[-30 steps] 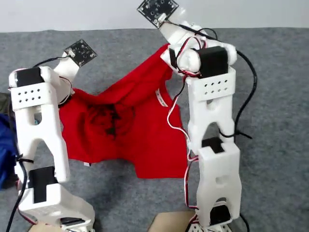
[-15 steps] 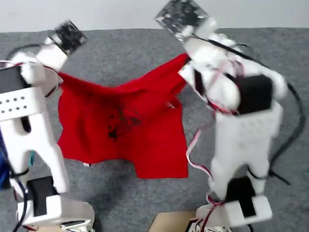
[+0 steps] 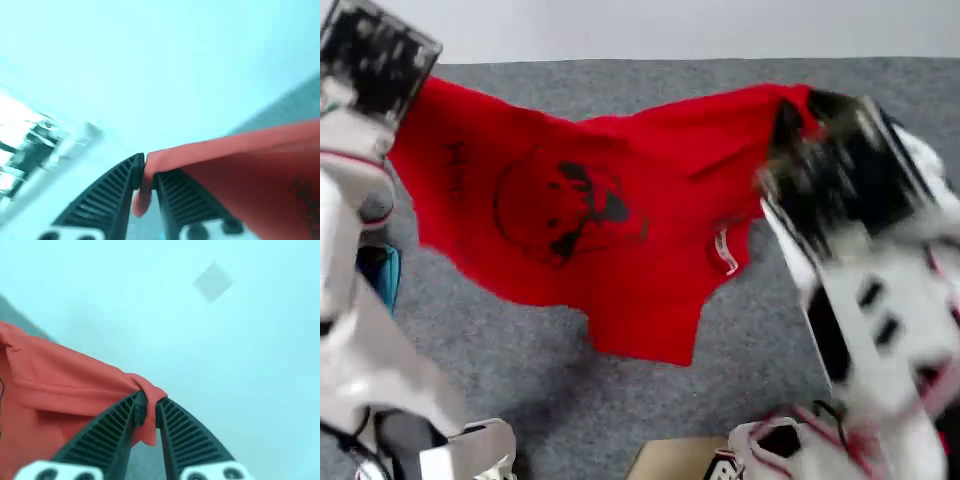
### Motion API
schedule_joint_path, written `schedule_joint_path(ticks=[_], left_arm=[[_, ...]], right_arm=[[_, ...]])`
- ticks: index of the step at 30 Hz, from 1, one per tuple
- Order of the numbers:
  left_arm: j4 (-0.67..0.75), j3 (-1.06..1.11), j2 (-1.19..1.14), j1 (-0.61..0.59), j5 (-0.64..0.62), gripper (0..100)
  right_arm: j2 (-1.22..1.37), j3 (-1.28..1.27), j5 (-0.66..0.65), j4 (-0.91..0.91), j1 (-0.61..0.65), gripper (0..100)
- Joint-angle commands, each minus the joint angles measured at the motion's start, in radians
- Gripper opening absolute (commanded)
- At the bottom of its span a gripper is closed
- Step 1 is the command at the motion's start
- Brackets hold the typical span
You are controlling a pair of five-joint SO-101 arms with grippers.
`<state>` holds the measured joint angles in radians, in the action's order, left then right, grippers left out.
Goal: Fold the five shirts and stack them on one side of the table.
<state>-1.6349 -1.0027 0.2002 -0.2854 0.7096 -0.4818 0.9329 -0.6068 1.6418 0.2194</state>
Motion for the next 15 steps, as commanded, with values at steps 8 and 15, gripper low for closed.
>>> schedule_joint_path(ticks=[8,15], left_arm=[[-0.011,-0.064,0.183,0.008,-0.014,0],[-0.055,-0.053,0.186,0.008,-0.012,0]], right_arm=[[-0.159,0.0,-0.118,-0.142,-0.104,1.1],[-0.139,-0.038,-0.135,-0.173,-0.105,1.1]])
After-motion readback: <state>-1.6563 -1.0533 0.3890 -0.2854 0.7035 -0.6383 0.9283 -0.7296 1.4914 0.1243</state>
